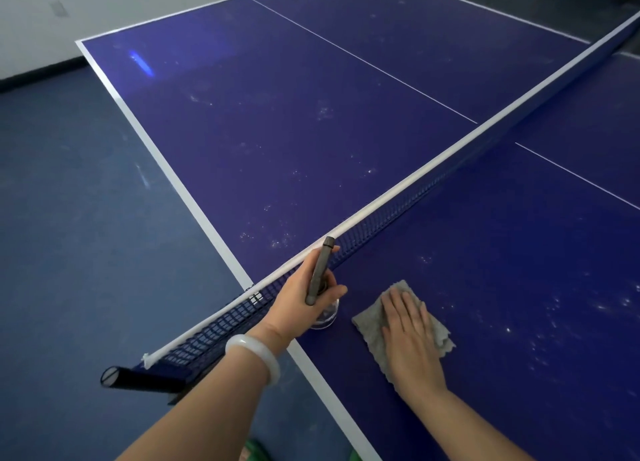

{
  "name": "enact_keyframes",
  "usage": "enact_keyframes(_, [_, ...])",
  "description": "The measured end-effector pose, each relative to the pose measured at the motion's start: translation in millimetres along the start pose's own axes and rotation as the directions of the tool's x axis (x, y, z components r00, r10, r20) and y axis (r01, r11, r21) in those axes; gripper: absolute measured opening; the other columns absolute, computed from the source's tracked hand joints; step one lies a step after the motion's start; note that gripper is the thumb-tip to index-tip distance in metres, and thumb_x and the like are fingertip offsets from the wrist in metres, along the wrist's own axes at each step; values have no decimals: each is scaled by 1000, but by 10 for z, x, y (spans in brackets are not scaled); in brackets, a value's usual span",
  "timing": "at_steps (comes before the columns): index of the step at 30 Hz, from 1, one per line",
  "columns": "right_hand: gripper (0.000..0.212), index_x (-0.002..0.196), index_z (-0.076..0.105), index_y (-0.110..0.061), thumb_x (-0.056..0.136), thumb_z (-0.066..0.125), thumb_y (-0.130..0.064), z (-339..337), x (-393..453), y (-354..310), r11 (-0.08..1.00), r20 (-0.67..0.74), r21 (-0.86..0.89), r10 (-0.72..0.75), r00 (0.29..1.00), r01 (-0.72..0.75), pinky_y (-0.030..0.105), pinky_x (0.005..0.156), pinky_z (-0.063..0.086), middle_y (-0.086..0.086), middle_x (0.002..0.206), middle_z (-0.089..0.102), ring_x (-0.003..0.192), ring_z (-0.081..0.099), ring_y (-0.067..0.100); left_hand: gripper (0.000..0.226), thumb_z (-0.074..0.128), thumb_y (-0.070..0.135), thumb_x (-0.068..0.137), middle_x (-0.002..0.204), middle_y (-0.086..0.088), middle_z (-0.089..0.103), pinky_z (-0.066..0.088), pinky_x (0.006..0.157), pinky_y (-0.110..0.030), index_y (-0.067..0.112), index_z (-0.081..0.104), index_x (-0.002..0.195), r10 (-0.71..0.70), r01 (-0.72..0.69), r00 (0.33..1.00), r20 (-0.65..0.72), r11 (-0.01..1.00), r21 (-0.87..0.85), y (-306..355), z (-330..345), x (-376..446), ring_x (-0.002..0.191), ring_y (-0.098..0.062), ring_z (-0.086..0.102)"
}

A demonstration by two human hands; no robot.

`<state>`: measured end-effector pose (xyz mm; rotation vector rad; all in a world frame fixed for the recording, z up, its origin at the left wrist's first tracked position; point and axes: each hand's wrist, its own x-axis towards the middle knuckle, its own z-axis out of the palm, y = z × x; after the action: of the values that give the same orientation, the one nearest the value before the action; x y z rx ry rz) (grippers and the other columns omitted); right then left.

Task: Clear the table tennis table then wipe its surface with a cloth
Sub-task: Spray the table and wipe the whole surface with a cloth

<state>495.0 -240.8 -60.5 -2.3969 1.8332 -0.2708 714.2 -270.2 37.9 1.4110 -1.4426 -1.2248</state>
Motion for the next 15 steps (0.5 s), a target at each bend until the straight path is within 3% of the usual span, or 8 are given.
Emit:
enact_keyframes(3, [56, 152, 26, -12, 101, 19, -35, -17, -64, -59, 1000, 50, -13, 25, 998, -24, 45, 118, 13, 5, 160, 21, 149, 13, 21, 56, 68, 20, 90, 96, 3, 64, 56, 81, -39, 42, 43, 135, -3, 3, 1000, 18, 1000, 0, -26, -6, -41, 84, -24, 64])
enact_keyframes(7, [60, 153, 24, -13, 103, 6, -41, -7, -204, -113, 999, 79, -31, -40, 996, 42, 48, 117, 17, 6, 161, 19, 149, 15, 24, 54, 68, 24, 90, 107, 12, 63, 51, 81, -23, 43, 42, 134, -46, 46, 999, -18, 999, 25, -31, -20, -110, 90, -8, 64])
enact_keyframes(10, [58, 154, 20, -15, 103, 10, -42, 14, -139, -4, 994, 88, -62, -81, 993, 86, 45, 118, 9, 5, 162, 16, 150, 11, 22, 56, 74, 29, 85, 115, 20, 58, 44, 87, -12, 54, 39, 121, -93, 97, 995, -46, 989, 114, -46, -52, -163, 104, 6, 56])
enact_keyframes(12, [59, 154, 19, -16, 101, 16, -42, 27, -21, 18, 998, 80, -69, 1, 997, 5, 43, 119, 1, 6, 161, 16, 149, 5, 21, 56, 76, 34, 81, 127, 18, 51, 39, 93, -12, 53, 40, 119, -129, 141, 989, -73, 974, 180, -93, -93, -244, 115, 4, 50])
enact_keyframes(15, [61, 153, 18, -15, 100, 12, -44, 70, 127, -141, 981, 64, -37, 191, 979, -189, 43, 118, -4, 8, 160, 16, 147, -1, 18, 68, 76, 39, 80, 139, 13, 43, 39, 104, -24, 33, 40, 137, -179, 199, 979, -96, 945, 259, -172, -148, -385, 124, -3, 46])
